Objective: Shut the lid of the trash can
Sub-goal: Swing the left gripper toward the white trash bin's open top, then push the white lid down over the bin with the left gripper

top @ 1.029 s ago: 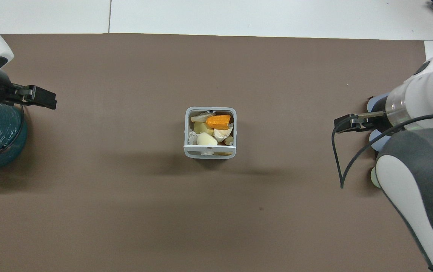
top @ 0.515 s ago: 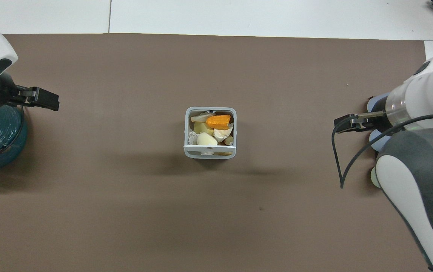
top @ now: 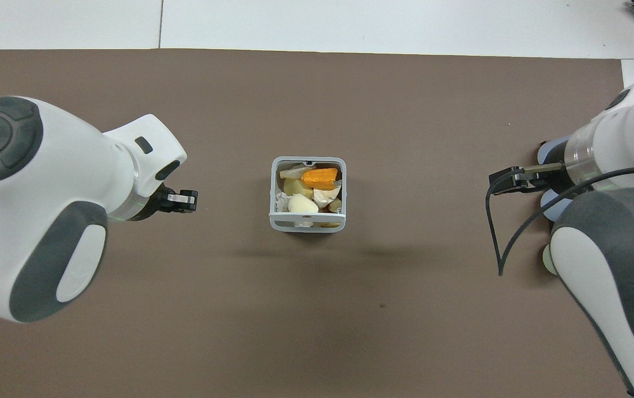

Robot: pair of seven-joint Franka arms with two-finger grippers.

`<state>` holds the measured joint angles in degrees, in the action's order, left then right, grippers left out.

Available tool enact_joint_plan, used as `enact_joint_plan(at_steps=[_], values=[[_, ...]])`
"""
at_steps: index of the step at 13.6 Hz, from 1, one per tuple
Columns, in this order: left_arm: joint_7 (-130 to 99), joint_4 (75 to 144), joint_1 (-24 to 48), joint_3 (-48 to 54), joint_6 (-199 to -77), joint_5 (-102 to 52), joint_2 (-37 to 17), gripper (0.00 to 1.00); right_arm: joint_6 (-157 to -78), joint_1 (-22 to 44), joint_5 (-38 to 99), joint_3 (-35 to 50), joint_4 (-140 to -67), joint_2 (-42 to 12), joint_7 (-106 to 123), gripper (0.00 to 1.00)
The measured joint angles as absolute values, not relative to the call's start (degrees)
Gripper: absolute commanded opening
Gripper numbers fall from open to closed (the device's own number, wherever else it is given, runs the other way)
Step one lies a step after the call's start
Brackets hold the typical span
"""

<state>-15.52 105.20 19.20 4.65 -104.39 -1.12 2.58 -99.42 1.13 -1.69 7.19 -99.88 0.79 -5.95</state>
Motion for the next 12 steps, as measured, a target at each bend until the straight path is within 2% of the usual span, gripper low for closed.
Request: enact_joint_plan(at_steps=[5, 12], values=[[-25.24, 111.44, 28.96, 4.79, -115.53, -1.63, 2.52, 0.21, -99.42, 1.13, -1.69, 7.19, -99.88, 0.79, -5.95, 1.0], [-29.69, 114.28, 33.57, 4.75, -128.01, -4.47, -0.28, 0.13, -99.42, 1.13, -1.69, 7.19, -99.88, 0.79, -5.95, 1.0]])
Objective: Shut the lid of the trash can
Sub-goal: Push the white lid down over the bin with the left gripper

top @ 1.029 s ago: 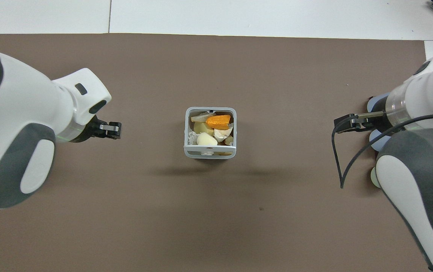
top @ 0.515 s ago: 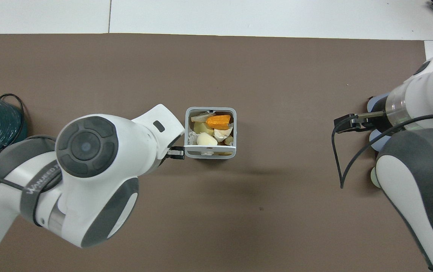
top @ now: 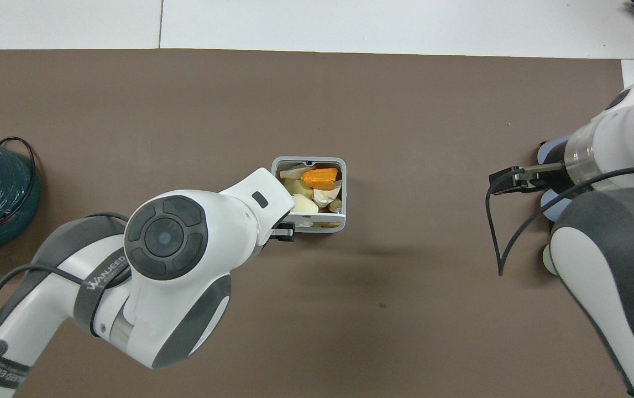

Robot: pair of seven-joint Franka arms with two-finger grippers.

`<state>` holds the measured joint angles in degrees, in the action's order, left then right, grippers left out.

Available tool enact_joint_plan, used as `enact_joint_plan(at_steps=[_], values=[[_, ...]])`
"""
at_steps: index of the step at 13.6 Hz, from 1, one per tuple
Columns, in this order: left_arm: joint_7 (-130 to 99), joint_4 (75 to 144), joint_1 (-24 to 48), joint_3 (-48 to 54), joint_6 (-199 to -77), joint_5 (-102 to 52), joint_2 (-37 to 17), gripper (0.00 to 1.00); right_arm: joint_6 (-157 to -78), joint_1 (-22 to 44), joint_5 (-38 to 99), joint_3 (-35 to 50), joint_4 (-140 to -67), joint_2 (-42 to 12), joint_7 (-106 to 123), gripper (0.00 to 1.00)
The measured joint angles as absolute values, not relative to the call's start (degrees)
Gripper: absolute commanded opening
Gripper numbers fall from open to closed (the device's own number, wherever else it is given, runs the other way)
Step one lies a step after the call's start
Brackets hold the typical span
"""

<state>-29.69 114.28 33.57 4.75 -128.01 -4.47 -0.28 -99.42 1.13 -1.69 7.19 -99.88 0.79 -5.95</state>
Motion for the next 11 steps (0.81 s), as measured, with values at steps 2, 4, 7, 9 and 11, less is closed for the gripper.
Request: enact_joint_plan(at_steps=[2, 4, 7, 9, 11], values=[[-29.83, 114.29, 33.69, 4.74, -131.05, -4.51, -1.51, 0.13, -99.42, 1.13, -1.69, 7.19, -99.88, 0.79, -5.95, 1.0], [-29.85, 114.31, 33.69, 4.59, -134.43, -4.52, -2.67, 0.1, -99.42, 1.13, -1.69, 7.19, -99.88, 0.79, -5.95, 1.0], [-29.91, 114.3, 33.64, 4.28, -138.94, -5.26, -3.78, 0.09, -99.42, 1.13, -1.69, 7.19, -99.88, 0.79, -5.95, 1.0], [-29.91, 114.3, 33.59, 4.13, -141.21, -5.99, -4.65, 0.09, -99.42, 1.13, -1.69, 7.19, -99.88, 0.79, -5.95, 1.0], [-29.92, 114.3, 33.58, 4.09, -142.96, -6.04, -5.94, 0.09, -99.42, 1.13, -1.69, 7.19, -99.88, 0.79, -5.95, 1.0]])
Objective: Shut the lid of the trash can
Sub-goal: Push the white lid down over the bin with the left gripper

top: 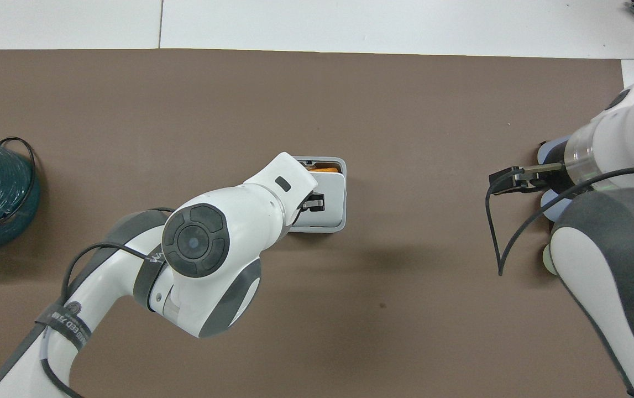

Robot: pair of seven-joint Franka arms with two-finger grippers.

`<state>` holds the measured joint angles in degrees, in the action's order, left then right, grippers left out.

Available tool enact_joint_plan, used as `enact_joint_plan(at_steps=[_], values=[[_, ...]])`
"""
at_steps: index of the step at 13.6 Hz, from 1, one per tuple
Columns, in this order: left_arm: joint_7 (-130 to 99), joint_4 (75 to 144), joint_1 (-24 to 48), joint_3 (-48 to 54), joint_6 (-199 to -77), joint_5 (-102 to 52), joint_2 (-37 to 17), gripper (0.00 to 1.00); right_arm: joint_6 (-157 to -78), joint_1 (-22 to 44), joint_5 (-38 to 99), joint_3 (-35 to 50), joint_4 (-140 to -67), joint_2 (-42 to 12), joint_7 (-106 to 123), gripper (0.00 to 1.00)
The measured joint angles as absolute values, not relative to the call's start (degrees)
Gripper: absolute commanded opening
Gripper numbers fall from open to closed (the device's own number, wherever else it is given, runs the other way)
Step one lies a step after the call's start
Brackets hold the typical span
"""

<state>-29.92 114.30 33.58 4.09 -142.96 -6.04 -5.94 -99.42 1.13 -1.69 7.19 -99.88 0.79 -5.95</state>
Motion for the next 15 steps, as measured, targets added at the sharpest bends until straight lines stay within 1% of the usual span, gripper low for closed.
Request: enact_joint_plan(at_steps=[3, 8, 15], values=[[-29.95, 114.21, 33.57, 4.08, -145.55, -6.07, -7.82, 0.09, -99.42, 1.13, -1.69, 7.19, -99.88, 0.79, -5.95, 1.0], [-29.98, 112.51, 33.65, 4.13, -150.23, -6.08, -13.03, 0.09, -99.42, 1.13, -1.69, 7.19, -99.88, 0.79, -5.95, 1.0], [-30.02, 110.61, 33.68, 4.15, -150.09, -6.1, -14.32, 0.09, -99.42, 1.13, -1.68, 7.19, -99.88, 0.79, -5.95, 1.0]])
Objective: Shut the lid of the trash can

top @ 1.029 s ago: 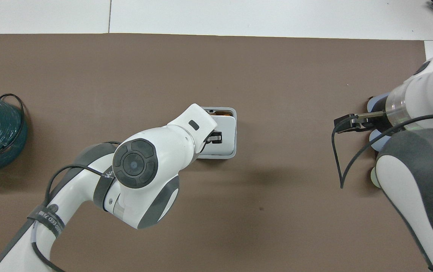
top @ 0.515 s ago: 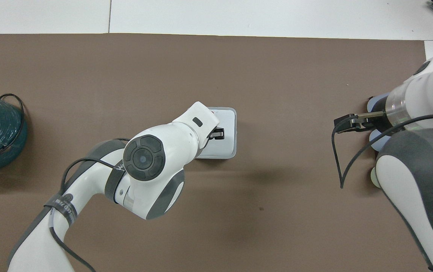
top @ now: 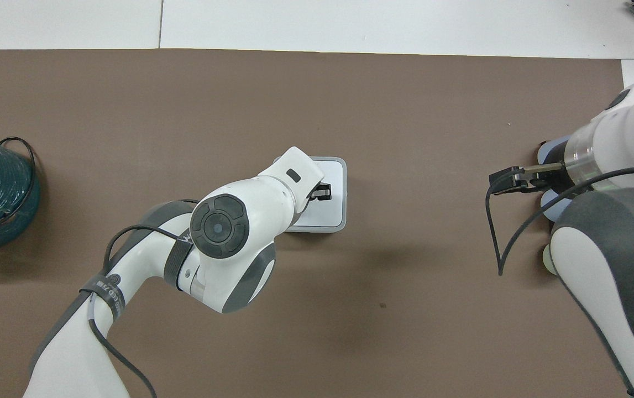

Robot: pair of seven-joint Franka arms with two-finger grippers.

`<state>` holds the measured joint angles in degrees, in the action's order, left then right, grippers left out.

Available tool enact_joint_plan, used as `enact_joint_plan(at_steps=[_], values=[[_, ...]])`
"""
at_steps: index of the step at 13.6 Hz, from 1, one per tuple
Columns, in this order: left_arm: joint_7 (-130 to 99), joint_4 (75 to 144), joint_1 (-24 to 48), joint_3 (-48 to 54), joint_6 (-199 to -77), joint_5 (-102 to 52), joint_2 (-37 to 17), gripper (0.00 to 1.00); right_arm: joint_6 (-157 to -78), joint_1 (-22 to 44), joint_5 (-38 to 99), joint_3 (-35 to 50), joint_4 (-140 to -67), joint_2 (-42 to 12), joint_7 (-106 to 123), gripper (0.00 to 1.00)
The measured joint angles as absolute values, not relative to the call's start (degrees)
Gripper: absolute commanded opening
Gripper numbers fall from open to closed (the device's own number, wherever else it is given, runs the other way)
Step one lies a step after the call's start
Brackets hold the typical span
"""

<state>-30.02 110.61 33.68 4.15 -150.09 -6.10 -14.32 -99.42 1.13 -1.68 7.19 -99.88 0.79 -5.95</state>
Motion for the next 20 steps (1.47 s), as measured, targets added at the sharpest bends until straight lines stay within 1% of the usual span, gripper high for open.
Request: enact_joint_plan(at_steps=[3, 5, 8, 10, 12, 13, 14, 17, 19, 20], values=[[-30.04, 106.49, 33.32, 3.7, -142.11, -6.11, -14.95, 0.09, -99.42, 1.13, -1.68, 7.19, -99.88, 0.79, -5.95, 1.0], [-29.98, 101.17, 31.83, 3.15, -132.95, -6.11, -15.1, 0.1, -99.42, 1.13, -1.68, 7.19, -99.88, 0.79, -5.95, 1.0], [-28.25, 93.91, 27.51, 2.89, -120.67, -6.05, -14.77, 0.11, -99.42, 1.13, -1.68, 7.19, -99.88, 0.79, -5.95, 1.0], [-24.77, 91.78, 24.13, 2.73, -114.01, -5.34, -13.96, 0.12, -99.42, 1.13, -1.68, 7.19, -99.88, 0.79, -5.95, 1.0], [-20.08, 90.97, 20.23, 2.6, -109.09, -3.9, -12.81, 0.19, -99.42, 1.13, -1.68, 7.19, -99.88, 0.79, -5.95, 1.0], [-17.44, 90.81, 17.79, 2.51, -107.03, -3.57, -11.92, 0.2, -99.42, 1.13, -1.68, 7.19, -99.88, 0.79, -5.95, 1.0], [-14.32, 90.69, 15.0, 2.43, -104.9, -3.45, -10.78, 0.25, -99.42, 1.13, -1.68, 7.19, -99.88, 0.79, -5.95, 1.0], [-5.88, 90.59, 6.5, 2.22, -99.01, -3.38, -6.53, 0.71, -99.42, 1.13, -1.68, 7.19, -99.88, 0.79, -5.95, 1.0], [-2.02, 90.59, 3.02, 2.18, -96.59, -1.65, -4.13, 0.96, -99.42, 1.13, -1.68, 7.19, -99.88, 0.79, -5.95, 1.0], [-1.13, 90.59, 2.46, 2.19, -96.18, -0.71, -3.44, 1.0, -99.42, 1.13, -1.68, 7.19, -99.88, 0.79, -5.95, 1.0]])
